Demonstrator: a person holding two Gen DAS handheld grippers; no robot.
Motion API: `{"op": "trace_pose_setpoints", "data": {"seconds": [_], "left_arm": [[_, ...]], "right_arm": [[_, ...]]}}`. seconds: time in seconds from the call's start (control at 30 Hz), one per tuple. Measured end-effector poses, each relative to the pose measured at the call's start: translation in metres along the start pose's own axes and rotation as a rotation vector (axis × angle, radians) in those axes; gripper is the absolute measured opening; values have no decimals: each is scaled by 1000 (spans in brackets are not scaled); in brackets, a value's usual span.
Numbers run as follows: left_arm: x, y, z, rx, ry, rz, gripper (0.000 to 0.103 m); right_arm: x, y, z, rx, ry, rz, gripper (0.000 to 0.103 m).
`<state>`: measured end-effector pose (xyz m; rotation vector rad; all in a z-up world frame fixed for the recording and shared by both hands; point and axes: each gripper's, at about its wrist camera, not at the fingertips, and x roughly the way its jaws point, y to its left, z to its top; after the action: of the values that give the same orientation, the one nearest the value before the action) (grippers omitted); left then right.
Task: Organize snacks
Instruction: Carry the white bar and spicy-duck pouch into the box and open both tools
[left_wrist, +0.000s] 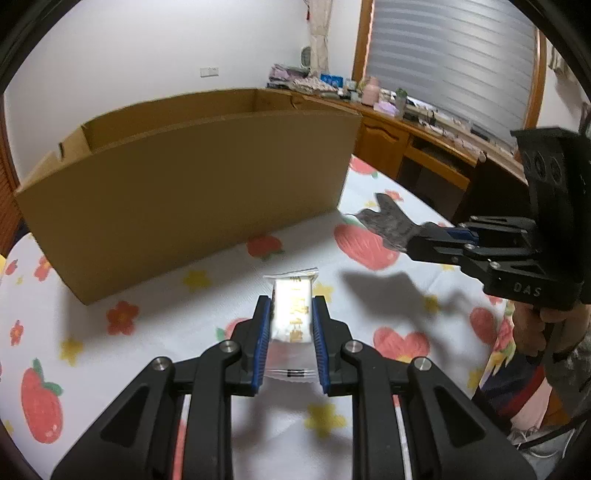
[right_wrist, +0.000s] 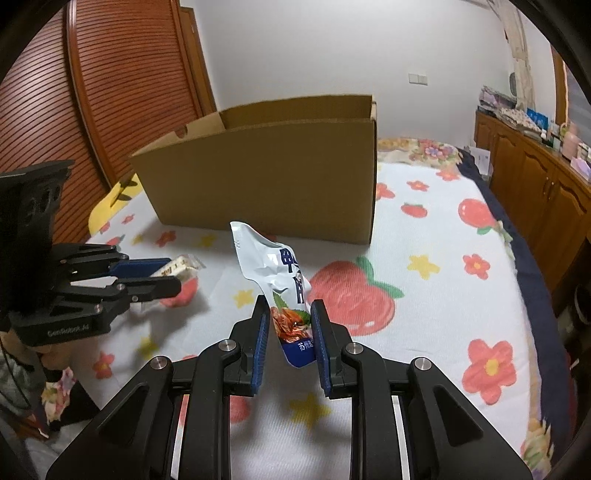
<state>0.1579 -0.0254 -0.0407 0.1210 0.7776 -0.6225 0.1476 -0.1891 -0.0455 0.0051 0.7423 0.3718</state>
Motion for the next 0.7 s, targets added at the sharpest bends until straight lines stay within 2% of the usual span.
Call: {"op": "trace_pose_setpoints", "data": {"seconds": [0.33,0.7], "left_arm": [[-20,22,13,-56,-80,24,19],[-50,46,55,-61,-177,64,19]], "right_arm": [[-20,6,12,-20,-45,-5,21],[-38,17,44,-90,-115,-23,21]]}}
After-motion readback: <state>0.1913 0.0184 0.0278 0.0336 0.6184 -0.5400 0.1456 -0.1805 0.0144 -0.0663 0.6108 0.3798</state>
